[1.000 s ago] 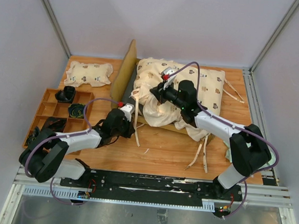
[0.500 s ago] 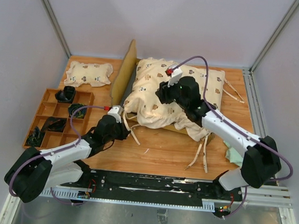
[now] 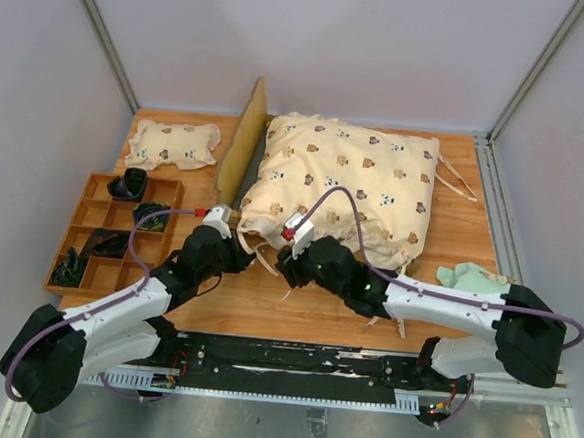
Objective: Set up the pet bed
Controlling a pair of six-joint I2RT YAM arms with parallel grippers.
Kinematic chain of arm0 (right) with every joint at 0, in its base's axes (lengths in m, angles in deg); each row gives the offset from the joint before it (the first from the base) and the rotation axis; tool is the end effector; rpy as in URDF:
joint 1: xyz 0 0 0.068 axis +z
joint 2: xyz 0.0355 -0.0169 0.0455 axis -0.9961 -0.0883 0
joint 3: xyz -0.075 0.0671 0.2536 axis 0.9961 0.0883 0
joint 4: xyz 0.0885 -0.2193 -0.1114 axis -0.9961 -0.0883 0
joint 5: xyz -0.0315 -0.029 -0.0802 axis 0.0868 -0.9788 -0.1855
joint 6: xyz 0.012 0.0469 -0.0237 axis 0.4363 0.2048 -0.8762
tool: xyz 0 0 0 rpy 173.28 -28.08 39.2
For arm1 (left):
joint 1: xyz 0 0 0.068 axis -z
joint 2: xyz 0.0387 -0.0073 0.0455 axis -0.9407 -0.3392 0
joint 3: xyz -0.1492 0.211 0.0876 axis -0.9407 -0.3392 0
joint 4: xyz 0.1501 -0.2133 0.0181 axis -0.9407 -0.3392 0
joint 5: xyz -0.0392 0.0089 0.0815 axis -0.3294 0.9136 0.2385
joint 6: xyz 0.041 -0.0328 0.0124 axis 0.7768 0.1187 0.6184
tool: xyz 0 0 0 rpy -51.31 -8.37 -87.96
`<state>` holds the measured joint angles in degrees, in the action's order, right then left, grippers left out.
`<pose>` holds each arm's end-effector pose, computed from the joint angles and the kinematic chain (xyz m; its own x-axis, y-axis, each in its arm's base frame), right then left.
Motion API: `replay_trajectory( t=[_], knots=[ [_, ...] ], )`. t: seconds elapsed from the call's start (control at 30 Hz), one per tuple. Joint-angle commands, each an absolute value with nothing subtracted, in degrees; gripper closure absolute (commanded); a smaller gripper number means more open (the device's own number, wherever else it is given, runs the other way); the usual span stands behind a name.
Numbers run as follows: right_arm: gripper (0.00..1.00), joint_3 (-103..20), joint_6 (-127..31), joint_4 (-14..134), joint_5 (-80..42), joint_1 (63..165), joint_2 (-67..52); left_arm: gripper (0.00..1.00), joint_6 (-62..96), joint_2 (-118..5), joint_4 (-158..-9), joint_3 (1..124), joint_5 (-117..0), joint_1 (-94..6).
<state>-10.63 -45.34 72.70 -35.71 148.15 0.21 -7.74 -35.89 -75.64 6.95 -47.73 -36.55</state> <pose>0.1370 0.2591 0.2678 -0.2677 -0.1630 -0.9496 -0.7826 0.6117 0.1156 0.1632 -0.1064 0.1725 -0.6251 -0.2908 -0.7244 0.1859 0.8459 -0.5000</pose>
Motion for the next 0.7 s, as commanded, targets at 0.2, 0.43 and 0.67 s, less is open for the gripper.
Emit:
replay_trajectory(
  t=[0.2, 0.43, 0.67],
  knots=[
    [0.47, -12.06, -52.43, 91.25, -42.42, 154.85, -20.97, 1.0, -8.01, -34.07, -78.98, 7.9, -48.48, -36.16],
    [0.47, -15.88, -56.36, 96.39, -46.44, 154.72, -32.19, 1.0, -8.66, -34.8, -79.82, 7.9, -49.45, -36.16],
    [1.0, -11.22, -56.36, 97.64, -55.88, 154.42, -29.83, 0.98, -9.46, -35.23, -85.02, 8.32, -44.92, -36.17]
  ],
)
